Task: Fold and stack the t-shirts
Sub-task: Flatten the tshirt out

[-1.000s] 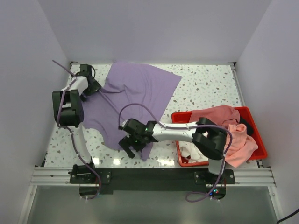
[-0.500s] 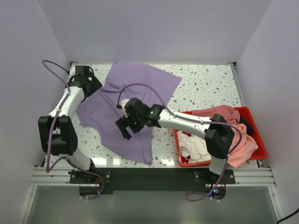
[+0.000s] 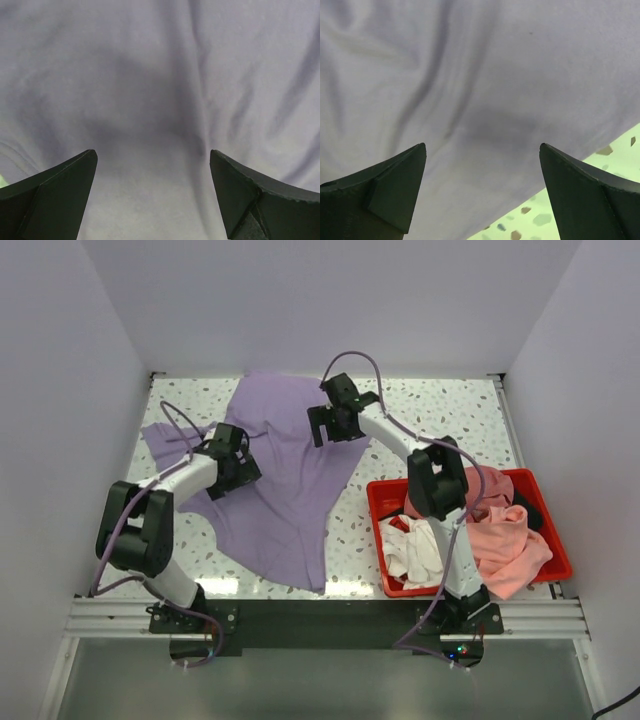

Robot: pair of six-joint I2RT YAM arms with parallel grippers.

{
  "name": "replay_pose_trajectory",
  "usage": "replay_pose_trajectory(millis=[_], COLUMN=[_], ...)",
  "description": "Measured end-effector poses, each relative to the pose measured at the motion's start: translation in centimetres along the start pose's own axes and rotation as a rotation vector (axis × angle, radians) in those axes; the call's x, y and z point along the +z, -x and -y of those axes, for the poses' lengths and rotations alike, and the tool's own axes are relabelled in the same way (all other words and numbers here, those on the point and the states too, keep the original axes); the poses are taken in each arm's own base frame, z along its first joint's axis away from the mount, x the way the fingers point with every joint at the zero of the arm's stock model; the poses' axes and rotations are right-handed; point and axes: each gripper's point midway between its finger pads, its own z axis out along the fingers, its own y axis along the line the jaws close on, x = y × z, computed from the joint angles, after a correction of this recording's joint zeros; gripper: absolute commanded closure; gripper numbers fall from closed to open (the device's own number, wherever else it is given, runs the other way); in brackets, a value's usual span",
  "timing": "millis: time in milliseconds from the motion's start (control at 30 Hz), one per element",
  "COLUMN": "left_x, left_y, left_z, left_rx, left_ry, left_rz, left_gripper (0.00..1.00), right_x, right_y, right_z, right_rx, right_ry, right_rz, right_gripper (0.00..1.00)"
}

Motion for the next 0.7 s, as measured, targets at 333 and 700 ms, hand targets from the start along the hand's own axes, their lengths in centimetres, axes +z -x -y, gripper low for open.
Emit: replay_pose_trajectory(millis=[333,700], left_x=[3.0,8.6], left_y=[3.1,13.5], left_z=[-3.4,0.0], left_rx=[-0.054,-0.008], left_ry=[0.171,0.169], left_rz=[0.019,0.083], left_gripper=[0.00,0.00], right_x=[3.8,0.5], right_y=[-3.4,-8.4], right_z=[2.3,1.6], right_rx=[-0.050,-0.054], right_ry=[-0.080,-0.011], right_rz=[-0.113,-0.115], right_gripper=[0.01,0.01])
